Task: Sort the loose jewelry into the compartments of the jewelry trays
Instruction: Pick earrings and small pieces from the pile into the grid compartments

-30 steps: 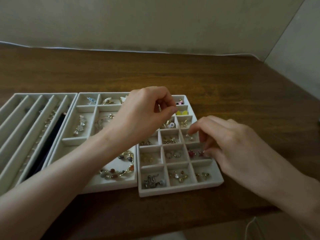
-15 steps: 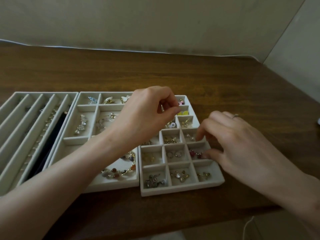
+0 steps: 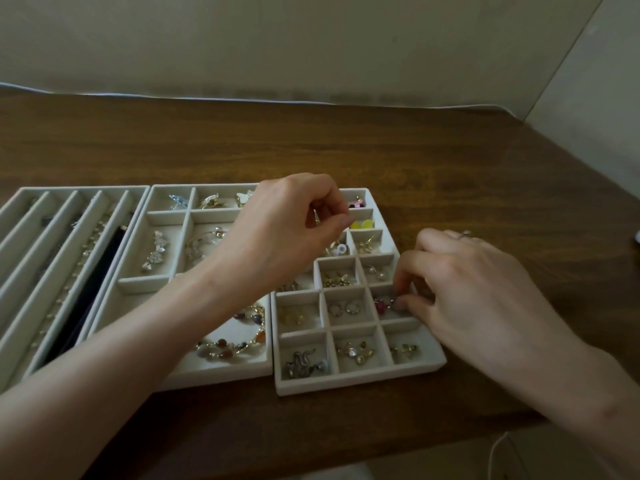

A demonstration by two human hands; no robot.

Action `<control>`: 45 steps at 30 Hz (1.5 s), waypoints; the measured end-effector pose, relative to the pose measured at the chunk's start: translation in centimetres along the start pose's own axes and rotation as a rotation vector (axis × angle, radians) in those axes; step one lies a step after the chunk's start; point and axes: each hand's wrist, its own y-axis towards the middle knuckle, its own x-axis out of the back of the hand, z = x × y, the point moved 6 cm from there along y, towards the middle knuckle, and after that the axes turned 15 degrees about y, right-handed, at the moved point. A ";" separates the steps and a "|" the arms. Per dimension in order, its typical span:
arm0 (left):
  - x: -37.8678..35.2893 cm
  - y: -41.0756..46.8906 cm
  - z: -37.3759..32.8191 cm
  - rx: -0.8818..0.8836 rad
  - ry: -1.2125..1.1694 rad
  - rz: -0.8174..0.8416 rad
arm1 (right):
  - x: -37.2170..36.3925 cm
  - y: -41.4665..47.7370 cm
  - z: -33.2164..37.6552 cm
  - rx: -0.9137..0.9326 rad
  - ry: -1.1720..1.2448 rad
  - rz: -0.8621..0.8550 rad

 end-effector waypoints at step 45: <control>-0.9 -0.4 -1.4 -0.148 0.000 0.070 | 0.0 -1.4 -0.7 -0.089 0.261 0.131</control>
